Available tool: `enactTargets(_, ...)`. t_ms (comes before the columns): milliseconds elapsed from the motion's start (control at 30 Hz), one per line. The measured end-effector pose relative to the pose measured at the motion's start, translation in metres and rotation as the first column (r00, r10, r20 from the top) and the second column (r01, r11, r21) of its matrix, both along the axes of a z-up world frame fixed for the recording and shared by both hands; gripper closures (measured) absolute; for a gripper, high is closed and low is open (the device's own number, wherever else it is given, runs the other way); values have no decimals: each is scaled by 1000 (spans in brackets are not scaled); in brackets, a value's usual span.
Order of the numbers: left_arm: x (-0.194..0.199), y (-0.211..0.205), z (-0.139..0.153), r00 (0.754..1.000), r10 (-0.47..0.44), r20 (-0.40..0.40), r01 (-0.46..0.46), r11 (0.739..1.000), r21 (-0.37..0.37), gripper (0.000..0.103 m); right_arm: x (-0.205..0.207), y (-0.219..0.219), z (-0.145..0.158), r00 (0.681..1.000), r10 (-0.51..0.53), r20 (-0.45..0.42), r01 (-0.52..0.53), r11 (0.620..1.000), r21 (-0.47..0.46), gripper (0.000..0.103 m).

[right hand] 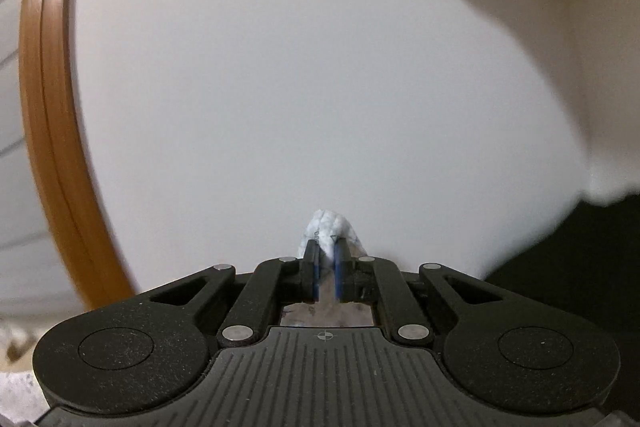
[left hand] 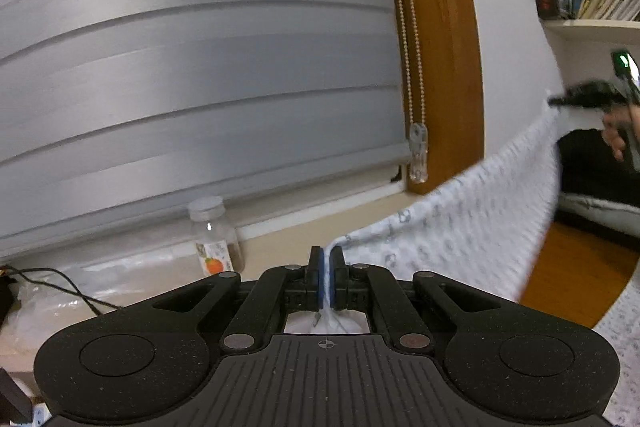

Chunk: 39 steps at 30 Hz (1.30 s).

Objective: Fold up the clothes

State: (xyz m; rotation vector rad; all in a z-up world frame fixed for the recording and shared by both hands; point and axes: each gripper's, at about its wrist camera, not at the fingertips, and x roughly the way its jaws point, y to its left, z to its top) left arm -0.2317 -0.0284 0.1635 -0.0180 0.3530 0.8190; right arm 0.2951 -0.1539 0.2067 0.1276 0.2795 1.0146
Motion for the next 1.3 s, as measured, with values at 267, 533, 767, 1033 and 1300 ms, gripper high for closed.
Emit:
enactTargets(267,15,-40,-37,987,-154,-44,149,984,-97,101,7,-35,-23,996,-56,64,62,994,-88,95)
enactTargets(533,43,-76,-102,935,-335,-117,291,913,-285,92,16,-65,-140,998,-48,-51,18,881,-472,67)
enactTargets(767,33,-43,-87,969,-231,-83,203,944,-261,87,-9,-38,-148,995,77,-60,-96,870,-484,63)
enactTargets(1033,19,2,-133,982,-149,-113,106,942,-318,87,-28,-20,-188,970,221,-100,-242,862,-446,63)
enactTargets(1300,12,0,-150,982,-153,-109,110,939,-326,87,-61,-12,-194,924,367,-107,-373,801,-468,63)
